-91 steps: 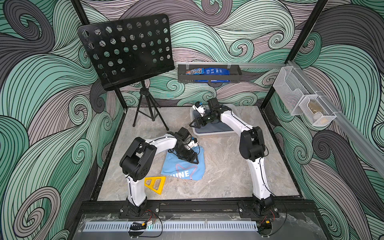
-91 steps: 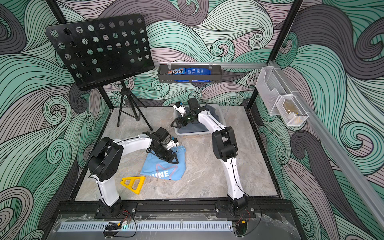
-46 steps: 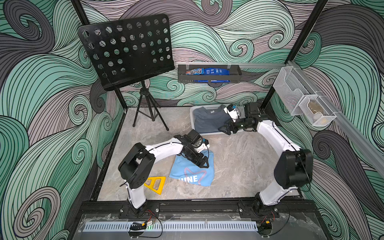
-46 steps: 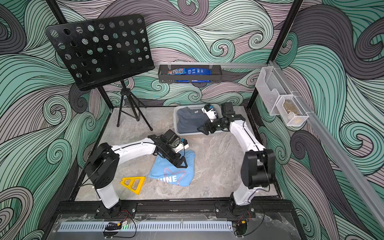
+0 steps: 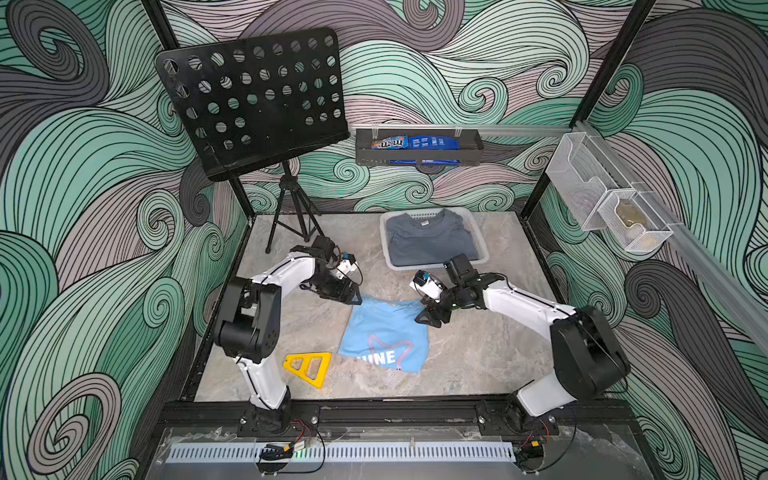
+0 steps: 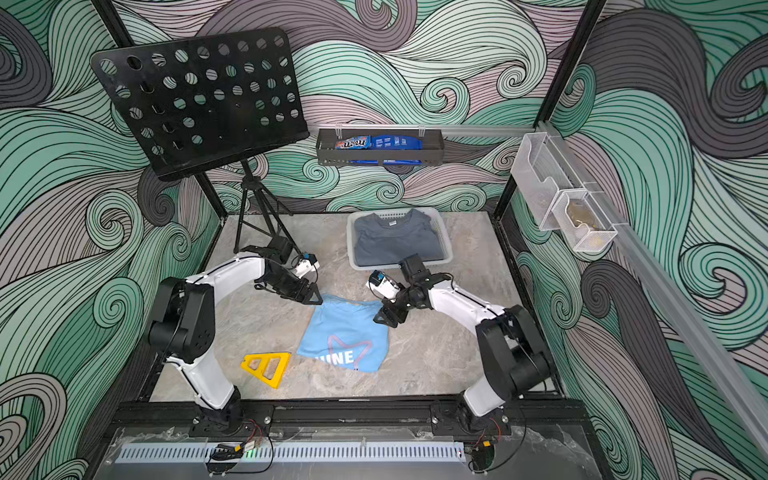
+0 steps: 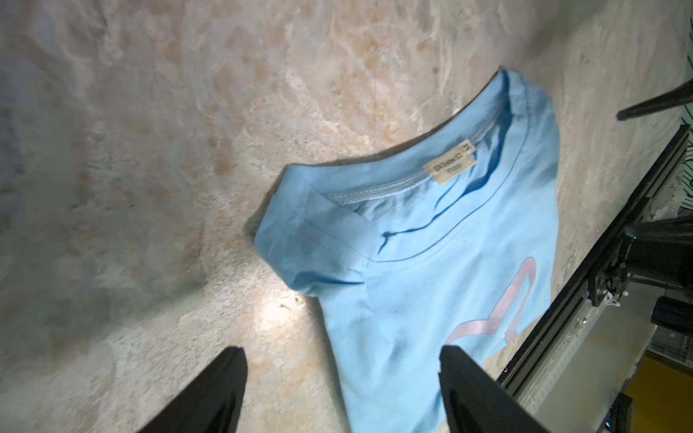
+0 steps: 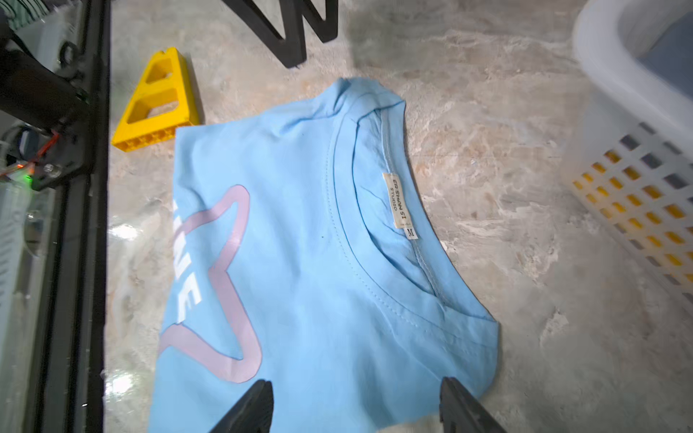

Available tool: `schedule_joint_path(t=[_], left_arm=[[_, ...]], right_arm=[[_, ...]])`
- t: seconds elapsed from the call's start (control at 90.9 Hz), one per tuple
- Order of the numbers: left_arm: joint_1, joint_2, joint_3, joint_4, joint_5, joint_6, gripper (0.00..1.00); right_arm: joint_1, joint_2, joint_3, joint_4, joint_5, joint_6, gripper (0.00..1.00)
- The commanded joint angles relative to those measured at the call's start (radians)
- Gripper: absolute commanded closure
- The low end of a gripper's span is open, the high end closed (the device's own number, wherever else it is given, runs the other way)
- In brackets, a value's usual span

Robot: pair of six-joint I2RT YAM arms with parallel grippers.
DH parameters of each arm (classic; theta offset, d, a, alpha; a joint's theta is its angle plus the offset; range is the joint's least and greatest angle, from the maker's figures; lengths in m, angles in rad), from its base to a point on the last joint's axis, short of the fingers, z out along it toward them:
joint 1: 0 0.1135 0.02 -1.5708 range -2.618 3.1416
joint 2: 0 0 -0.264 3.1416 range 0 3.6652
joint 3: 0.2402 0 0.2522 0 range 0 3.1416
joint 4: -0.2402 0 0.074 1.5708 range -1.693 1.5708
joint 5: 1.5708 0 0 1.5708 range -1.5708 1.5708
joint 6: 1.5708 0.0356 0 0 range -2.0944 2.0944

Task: Put the folded t-shirts into the basket
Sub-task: Pick up the T-shirt from the center of the board.

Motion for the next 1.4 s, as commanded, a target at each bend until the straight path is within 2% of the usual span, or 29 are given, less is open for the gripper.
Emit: schedule_joint_path(t=[0.0,0.242,0.594,0.814,0.968,1.101,1.211,1.387], left_arm=[[-0.008,0.043,0.064,-0.077,0.039,0.043,0.17],[-0.018,0.138,0.118,-0.113,0.044,0.054,0.18],[-0.064,0.189,0.089,-0.091,0.041,0.04,0.21],[-0.077,0.231,0.069,-0.07,0.05,0.025,0.27],[-0.079,0.242,0.055,-0.057,0.064,0.014,0.36],[-0.078,0.242,0.035,-0.028,0.076,-0.012,0.46],[-0.08,0.246,0.017,0.0,0.091,-0.03,0.59],[-0.078,0.242,0.0,0.014,0.12,-0.037,0.85]], right_arm=[[0.016,0.045,0.008,0.05,0.094,0.026,0.26],[0.018,0.087,-0.008,0.053,0.133,0.029,0.22],[-0.01,0.125,0.004,0.045,0.153,0.037,0.18],[-0.007,0.179,0.01,0.036,0.142,0.036,0.2],[-0.001,0.203,0.011,0.042,0.134,0.04,0.26],[0.01,0.229,0.02,0.046,0.125,0.051,0.38],[0.011,0.234,0.02,0.058,0.12,0.061,0.51],[0.012,0.217,0.012,0.083,0.12,0.073,0.72]])
